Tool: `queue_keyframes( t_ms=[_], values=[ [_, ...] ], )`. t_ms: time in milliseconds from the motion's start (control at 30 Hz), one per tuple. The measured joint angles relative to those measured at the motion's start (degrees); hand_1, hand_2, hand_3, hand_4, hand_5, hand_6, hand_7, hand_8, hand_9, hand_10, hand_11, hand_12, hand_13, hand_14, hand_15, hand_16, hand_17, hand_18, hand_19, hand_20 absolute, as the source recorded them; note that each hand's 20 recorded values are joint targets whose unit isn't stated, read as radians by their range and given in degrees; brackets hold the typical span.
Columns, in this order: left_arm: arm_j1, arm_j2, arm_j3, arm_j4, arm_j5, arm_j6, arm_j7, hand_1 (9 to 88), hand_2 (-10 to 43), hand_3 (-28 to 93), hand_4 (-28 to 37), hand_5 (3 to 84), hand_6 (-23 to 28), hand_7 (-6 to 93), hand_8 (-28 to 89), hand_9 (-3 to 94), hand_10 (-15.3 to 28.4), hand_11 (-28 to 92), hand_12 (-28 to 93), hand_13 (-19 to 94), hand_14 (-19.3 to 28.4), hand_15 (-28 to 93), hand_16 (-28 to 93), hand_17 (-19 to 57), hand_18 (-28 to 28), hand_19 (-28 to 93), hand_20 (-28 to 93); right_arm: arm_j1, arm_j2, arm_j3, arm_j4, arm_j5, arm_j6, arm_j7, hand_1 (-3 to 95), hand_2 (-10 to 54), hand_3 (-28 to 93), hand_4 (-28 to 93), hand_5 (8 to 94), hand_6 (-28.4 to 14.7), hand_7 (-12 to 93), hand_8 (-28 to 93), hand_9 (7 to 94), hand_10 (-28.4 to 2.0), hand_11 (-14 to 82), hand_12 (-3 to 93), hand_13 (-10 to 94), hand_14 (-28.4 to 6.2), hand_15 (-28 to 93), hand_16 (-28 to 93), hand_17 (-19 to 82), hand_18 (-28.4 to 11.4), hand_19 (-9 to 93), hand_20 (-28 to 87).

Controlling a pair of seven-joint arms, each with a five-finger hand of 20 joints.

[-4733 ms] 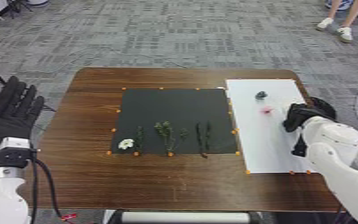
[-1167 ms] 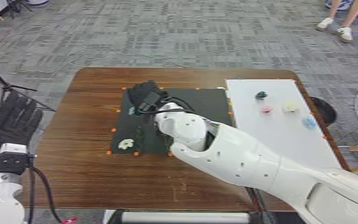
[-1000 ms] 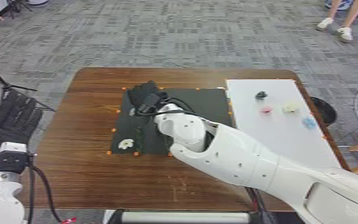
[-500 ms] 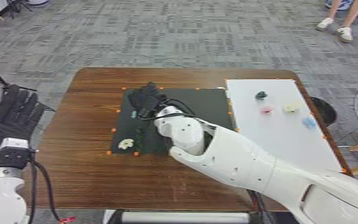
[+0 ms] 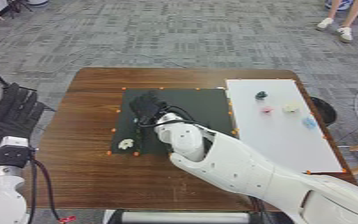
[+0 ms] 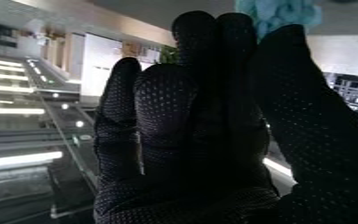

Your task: Arrange flowers

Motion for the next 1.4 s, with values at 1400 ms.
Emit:
queue_keyframes(
  t_ms=[1400],
  values=[
    [-6.87,3.68,4.17,2.22,0.99,-2.12,-1.24,22.6,14.9,66,-28.3,39.4,6.2,6.4,-7,29.6,11.9,12,9,21,9.6,13,-3,-3.5,9.7,17,11,-8.36,11.68,21.17,-28.44,10.32,-9.06,4.96,38.4,-9.5,82,-28,62.3,-3.7,18,-11,62.5,-15.9,20.6,19.2,62,-13.1,71,32,25,-25.2,73,33]
  ],
)
